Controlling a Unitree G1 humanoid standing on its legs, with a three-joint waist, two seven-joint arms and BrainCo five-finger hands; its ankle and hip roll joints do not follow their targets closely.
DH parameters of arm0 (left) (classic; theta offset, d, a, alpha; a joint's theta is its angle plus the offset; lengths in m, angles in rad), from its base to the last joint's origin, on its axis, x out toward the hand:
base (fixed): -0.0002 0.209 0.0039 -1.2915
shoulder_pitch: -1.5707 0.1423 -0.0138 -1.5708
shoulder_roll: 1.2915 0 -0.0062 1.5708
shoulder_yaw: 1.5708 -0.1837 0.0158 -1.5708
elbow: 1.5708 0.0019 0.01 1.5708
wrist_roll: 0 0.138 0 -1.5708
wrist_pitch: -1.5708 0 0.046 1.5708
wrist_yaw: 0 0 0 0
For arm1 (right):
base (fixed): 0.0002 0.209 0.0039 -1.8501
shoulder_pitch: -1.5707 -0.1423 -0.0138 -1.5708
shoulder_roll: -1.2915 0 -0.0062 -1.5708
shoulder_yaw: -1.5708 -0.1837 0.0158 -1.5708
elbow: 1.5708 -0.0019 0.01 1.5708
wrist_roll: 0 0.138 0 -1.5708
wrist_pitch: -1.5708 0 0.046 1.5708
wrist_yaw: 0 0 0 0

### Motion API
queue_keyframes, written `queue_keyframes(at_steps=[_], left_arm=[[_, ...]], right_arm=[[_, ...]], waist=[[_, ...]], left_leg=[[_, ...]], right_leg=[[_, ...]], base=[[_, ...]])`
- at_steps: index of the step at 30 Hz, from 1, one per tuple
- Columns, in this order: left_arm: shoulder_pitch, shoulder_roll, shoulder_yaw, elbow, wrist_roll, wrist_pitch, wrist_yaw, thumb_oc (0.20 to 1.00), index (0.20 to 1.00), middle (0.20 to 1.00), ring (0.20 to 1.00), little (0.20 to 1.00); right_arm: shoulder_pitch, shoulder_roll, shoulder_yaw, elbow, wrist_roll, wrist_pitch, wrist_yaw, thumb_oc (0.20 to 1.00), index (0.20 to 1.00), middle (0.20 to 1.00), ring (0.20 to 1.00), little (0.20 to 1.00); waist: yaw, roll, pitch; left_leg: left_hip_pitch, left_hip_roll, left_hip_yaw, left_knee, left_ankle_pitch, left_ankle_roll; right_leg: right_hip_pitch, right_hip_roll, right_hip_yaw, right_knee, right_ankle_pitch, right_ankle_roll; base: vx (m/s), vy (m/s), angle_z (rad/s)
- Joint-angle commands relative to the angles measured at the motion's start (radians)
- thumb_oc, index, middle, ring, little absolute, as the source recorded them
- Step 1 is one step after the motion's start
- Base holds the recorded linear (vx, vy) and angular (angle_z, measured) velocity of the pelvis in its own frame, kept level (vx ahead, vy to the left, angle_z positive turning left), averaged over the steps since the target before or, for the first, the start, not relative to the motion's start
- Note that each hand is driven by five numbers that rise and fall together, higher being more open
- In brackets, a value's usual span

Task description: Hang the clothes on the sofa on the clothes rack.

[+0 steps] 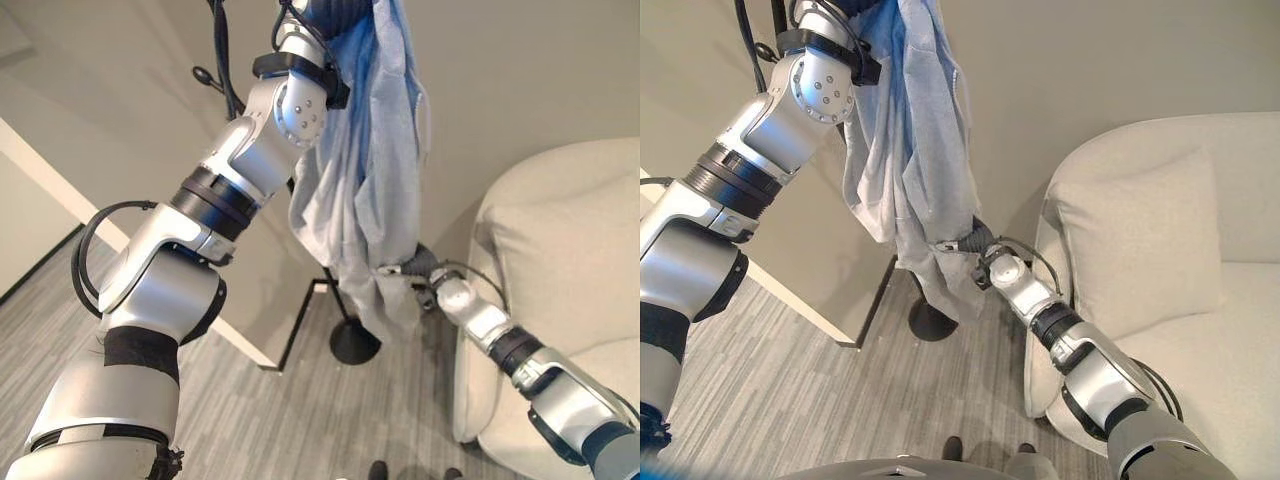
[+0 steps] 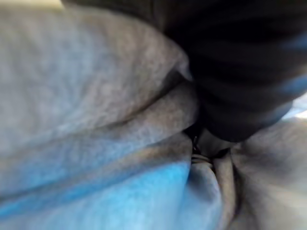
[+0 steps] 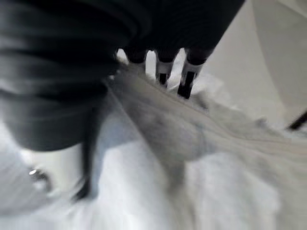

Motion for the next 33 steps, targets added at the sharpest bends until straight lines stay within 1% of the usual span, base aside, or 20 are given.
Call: queue_keyframes(at_steps=[1, 12, 14, 16, 17, 18, 19, 20, 21, 22, 23, 26, 27, 28, 30, 31, 32, 33], left_arm=[[-0.162, 0.019, 0.063, 0.106, -0.061, -0.011, 0.081, 0.2, 0.2, 0.2, 0.2, 0.2], [-0.191, 0.056, 0.043, 0.17, -0.072, -0.003, 0.079, 0.2, 0.2, 0.2, 0.2, 0.2], [-0.2, 0.072, 0.029, 0.179, -0.064, 0.0, 0.079, 0.2, 0.2, 0.2, 0.2, 0.2], [-0.201, 0.077, 0.027, 0.178, -0.06, 0.002, 0.079, 0.2, 0.2, 0.2, 0.2, 0.2], [-0.188, 0.099, 0.028, 0.168, -0.039, 0.009, 0.076, 0.2, 0.2, 0.2, 0.2, 0.2], [-0.189, 0.098, 0.029, 0.168, -0.038, 0.009, 0.076, 0.2, 0.2, 0.2, 0.2, 0.2], [-0.189, 0.098, 0.029, 0.168, -0.038, 0.009, 0.075, 0.2, 0.2, 0.2, 0.2, 0.2], [-0.184, 0.105, 0.023, 0.177, -0.03, 0.011, 0.07, 0.2, 0.2, 0.2, 0.2, 0.2], [-0.184, 0.106, 0.02, 0.183, -0.028, 0.011, 0.068, 0.2, 0.2, 0.2, 0.2, 0.2], [-0.179, 0.109, 0.012, 0.194, -0.021, 0.013, 0.063, 0.2, 0.2, 0.2, 0.2, 0.2], [-0.182, 0.109, 0.012, 0.195, -0.021, 0.013, 0.063, 0.2, 0.2, 0.2, 0.2, 0.2], [-0.201, 0.097, -0.042, 0.234, 0.024, 0.021, 0.05, 0.2, 0.2, 0.2, 0.2, 0.2], [-0.236, 0.083, -0.077, 0.274, 0.04, 0.026, 0.049, 0.2, 0.2, 0.2, 0.2, 0.2], [-0.262, 0.075, -0.104, 0.304, 0.049, 0.032, 0.049, 0.2, 0.2, 0.2, 0.2, 0.2], [-0.311, 0.058, -0.14, 0.376, 0.031, 0.035, 0.05, 0.2, 0.2, 0.2, 0.2, 0.2], [-0.349, 0.048, -0.169, 0.427, 0.016, 0.036, 0.046, 0.2, 0.2, 0.2, 0.2, 0.2], [-0.355, 0.048, -0.171, 0.432, 0.013, 0.033, 0.047, 0.2, 0.2, 0.2, 0.2, 0.2], [-0.397, 0.056, -0.205, 0.465, 0.003, 0.033, 0.048, 0.2, 0.2, 0.2, 0.2, 0.2]], right_arm=[[-0.015, 0.018, 0.004, 0.014, 0.008, -0.036, 0.002, 0.2, 0.2, 0.2, 0.2, 0.2], [0.036, 0.005, -0.057, 0.034, 0.012, -0.042, -0.035, 0.2, 0.2, 0.2, 0.2, 0.2], [0.032, -0.025, -0.094, 0.031, 0.003, -0.044, -0.068, 0.2, 0.2, 0.2, 0.2, 0.2], [0.031, -0.032, -0.102, 0.027, -0.002, -0.042, -0.075, 0.2, 0.2, 0.2, 0.2, 0.2], [0.004, -0.087, -0.153, 0.001, -0.017, -0.041, -0.113, 0.2, 0.2, 0.2, 0.2, 0.2], [0.004, -0.088, -0.154, -0.001, -0.018, -0.04, -0.113, 0.2, 0.2, 0.2, 0.2, 0.2], [0.004, -0.088, -0.154, -0.001, -0.018, -0.04, -0.113, 0.2, 0.2, 0.2, 0.2, 0.2], [-0.032, -0.13, -0.183, -0.005, -0.019, -0.043, -0.141, 0.2, 0.2, 0.2, 0.2, 0.2], [-0.053, -0.145, -0.192, 0.001, -0.019, -0.044, -0.156, 0.2, 0.2, 0.2, 0.2, 0.2], [-0.079, -0.166, -0.205, 0.005, -0.015, -0.044, -0.174, 0.2, 0.2, 0.2, 0.2, 0.2], [-0.081, -0.167, -0.205, 0.006, -0.015, -0.044, -0.174, 0.2, 0.2, 0.2, 0.2, 0.2], [-0.179, -0.214, -0.208, 0.028, 0.005, -0.045, -0.203, 0.2, 0.2, 0.2, 0.2, 0.2], [-0.248, -0.233, -0.19, 0.049, 0.014, -0.044, -0.211, 0.2, 0.2, 0.2, 0.2, 0.2], [-0.288, -0.241, -0.171, 0.062, 0.017, -0.043, -0.211, 0.2, 0.2, 0.2, 0.2, 0.2], [-0.373, -0.243, -0.128, 0.115, 0.028, -0.043, -0.211, 0.2, 0.2, 0.2, 0.2, 0.2], [-0.444, -0.244, -0.086, 0.161, 0.026, -0.034, -0.204, 0.2, 0.2, 0.2, 0.2, 0.2], [-0.452, -0.242, -0.083, 0.168, 0.028, -0.036, -0.203, 0.2, 0.2, 0.2, 0.2, 0.2], [-0.545, -0.244, -0.035, 0.242, 0.037, -0.028, -0.193, 0.2, 0.2, 0.2, 0.2, 0.2]], waist=[[0.031, -0.084, -0.054], [0.032, -0.087, -0.064], [0.028, -0.089, -0.065], [0.028, -0.091, -0.064], [0.024, -0.096, -0.068], [0.025, -0.095, -0.066], [0.025, -0.096, -0.068], [0.023, -0.1, -0.07], [0.022, -0.1, -0.069], [0.02, -0.102, -0.073], [0.021, -0.101, -0.07], [0.015, -0.105, -0.074], [0.011, -0.103, -0.069], [0.01, -0.104, -0.074], [0.008, -0.105, -0.07], [0.009, -0.108, -0.074], [0.009, -0.108, -0.071], [0.019, -0.117, -0.075]], left_leg=[[-0.003, -0.041, 0.014, -0.051, -0.005, 0.011], [0.0, -0.041, 0.01, -0.051, -0.009, 0.012], [0.001, -0.039, 0.012, -0.051, -0.012, 0.014], [0.002, -0.039, 0.012, -0.051, -0.013, 0.014], [0.001, -0.038, 0.016, -0.051, -0.016, 0.014], [-0.004, -0.038, 0.016, -0.051, -0.007, 0.015], [0.001, -0.038, 0.017, -0.051, -0.017, 0.014], [0.002, -0.036, 0.019, -0.051, -0.019, 0.015], [-0.003, -0.036, 0.019, -0.051, -0.011, 0.015], [0.003, -0.034, 0.022, -0.051, -0.022, 0.016], [-0.001, -0.034, 0.022, -0.051, -0.013, 0.016], [0.005, -0.032, 0.027, -0.051, -0.026, 0.015], [0.002, -0.032, 0.026, -0.051, -0.016, 0.015], [0.007, -0.031, 0.029, -0.051, -0.028, 0.014], [0.005, -0.029, 0.032, -0.051, -0.028, 0.013], [0.004, -0.027, 0.035, -0.051, -0.029, 0.012], [0.003, -0.027, 0.036, -0.051, -0.03, 0.012], [0.001, -0.024, 0.034, -0.051, -0.031, 0.011]], right_leg=[[0.105, -0.066, 0.085, -0.103, -0.046, 0.067], [0.107, -0.067, 0.082, -0.106, -0.045, 0.07], [0.107, -0.068, 0.081, -0.107, -0.045, 0.072], [0.108, -0.068, 0.082, -0.107, -0.045, 0.072], [0.105, -0.068, 0.083, -0.109, -0.042, 0.074], [0.1, -0.068, 0.083, -0.106, -0.035, 0.075], [0.105, -0.068, 0.084, -0.109, -0.042, 0.074], [0.105, -0.067, 0.086, -0.109, -0.043, 0.074], [0.1, -0.067, 0.087, -0.105, -0.036, 0.075], [0.104, -0.066, 0.091, -0.107, -0.044, 0.074], [0.099, -0.066, 0.091, -0.104, -0.037, 0.075], [0.104, -0.064, 0.1, -0.105, -0.046, 0.073], [0.098, -0.066, 0.103, -0.103, -0.037, 0.074], [0.102, -0.067, 0.105, -0.104, -0.045, 0.074], [0.097, -0.067, 0.108, -0.102, -0.043, 0.077], [0.094, -0.067, 0.112, -0.101, -0.042, 0.078], [0.092, -0.067, 0.113, -0.101, -0.042, 0.078], [0.09, -0.065, 0.116, -0.1, -0.042, 0.079]], base=[[0.03, 0.016, 0.05], [0.01, 0.005, 0.03], [0.0, 0.0, 0.0], [0.0, 0.0, 0.0], [0.0, 0.0, 0.0], [0.0, 0.0, 0.0], [0.0, 0.0, 0.0], [0.0, 0.0, 0.0], [0.0, 0.0, 0.0], [0.0, 0.0, 0.0], [0.0, 0.0, 0.0], [0.03, -0.003, -0.11], [0.01, 0.028, -0.09], [0.02, 0.029, -0.09], [0.03, 0.02, -0.06], [0.01, 0.022, -0.05], [0.04, 0.013, -0.04], [0.03, 0.001, -0.03]])
